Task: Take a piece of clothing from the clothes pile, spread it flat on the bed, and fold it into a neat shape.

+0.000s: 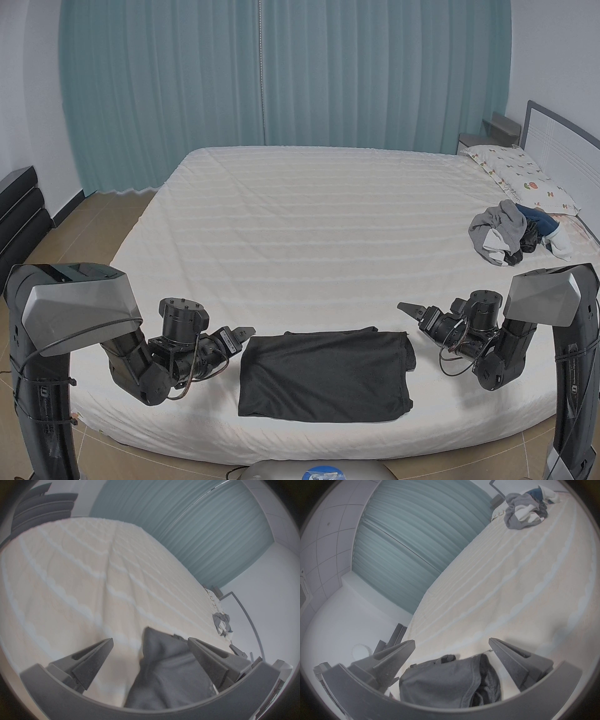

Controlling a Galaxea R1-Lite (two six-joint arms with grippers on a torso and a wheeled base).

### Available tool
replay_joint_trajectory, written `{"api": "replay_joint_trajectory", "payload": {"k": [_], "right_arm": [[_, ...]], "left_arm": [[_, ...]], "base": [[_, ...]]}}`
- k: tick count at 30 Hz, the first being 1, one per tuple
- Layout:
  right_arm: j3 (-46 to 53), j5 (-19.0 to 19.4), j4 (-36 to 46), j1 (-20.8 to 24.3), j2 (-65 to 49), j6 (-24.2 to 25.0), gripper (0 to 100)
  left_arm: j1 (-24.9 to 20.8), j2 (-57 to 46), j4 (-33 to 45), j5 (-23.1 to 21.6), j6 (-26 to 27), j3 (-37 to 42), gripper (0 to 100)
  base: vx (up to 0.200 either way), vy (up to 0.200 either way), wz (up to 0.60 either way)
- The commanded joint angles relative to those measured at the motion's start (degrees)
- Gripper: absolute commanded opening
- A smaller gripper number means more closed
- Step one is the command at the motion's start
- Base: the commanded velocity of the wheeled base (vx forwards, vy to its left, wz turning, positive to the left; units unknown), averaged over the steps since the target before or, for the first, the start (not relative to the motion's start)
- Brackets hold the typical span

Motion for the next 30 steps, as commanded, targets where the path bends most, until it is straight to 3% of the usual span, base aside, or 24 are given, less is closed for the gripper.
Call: {"api": "replay_joint_trajectory", "payload": {"k": [1, 3, 6, 10, 18, 25, 30], "right_arm": [[0.01, -2.78, 0.00, 0.65, -0.60, -1.16, 100], [1.50, -6.47, 0.00, 0.38, -3.14, -3.70, 100], [4.05, -8.67, 0.09, -0.41, -7.45, -7.57, 100], [9.06, -11.83, 0.27, -0.32, -15.19, -10.47, 100], [22.42, -14.20, 0.18, -0.14, -34.08, -20.23, 100], [32.44, -16.66, 0.27, 1.09, -50.78, -27.43, 100], [39.39, -16.66, 0.53, 0.82, -63.26, -33.76, 100]], "left_arm": [[1.61, -3.55, -0.40, 2.77, 2.81, 0.65, 100], [1.78, -5.05, -0.84, 5.32, 6.06, 1.45, 100], [1.69, -6.72, -3.91, 6.11, 7.56, 2.76, 100], [1.78, -8.74, -13.49, 8.66, 10.98, 7.77, 100], [3.10, -18.76, -31.16, 13.58, 22.41, 22.89, 100], [3.10, -36.07, -31.42, 16.22, 25.13, 30.36, 100], [3.71, -46.88, -31.42, 18.50, 32.52, 35.20, 100]], "base": [[0.000, 0.000, 0.00], [0.000, 0.000, 0.00], [0.000, 0.000, 0.00], [0.000, 0.000, 0.00], [0.000, 0.000, 0.00], [0.000, 0.000, 0.00], [0.000, 0.000, 0.00]]}}
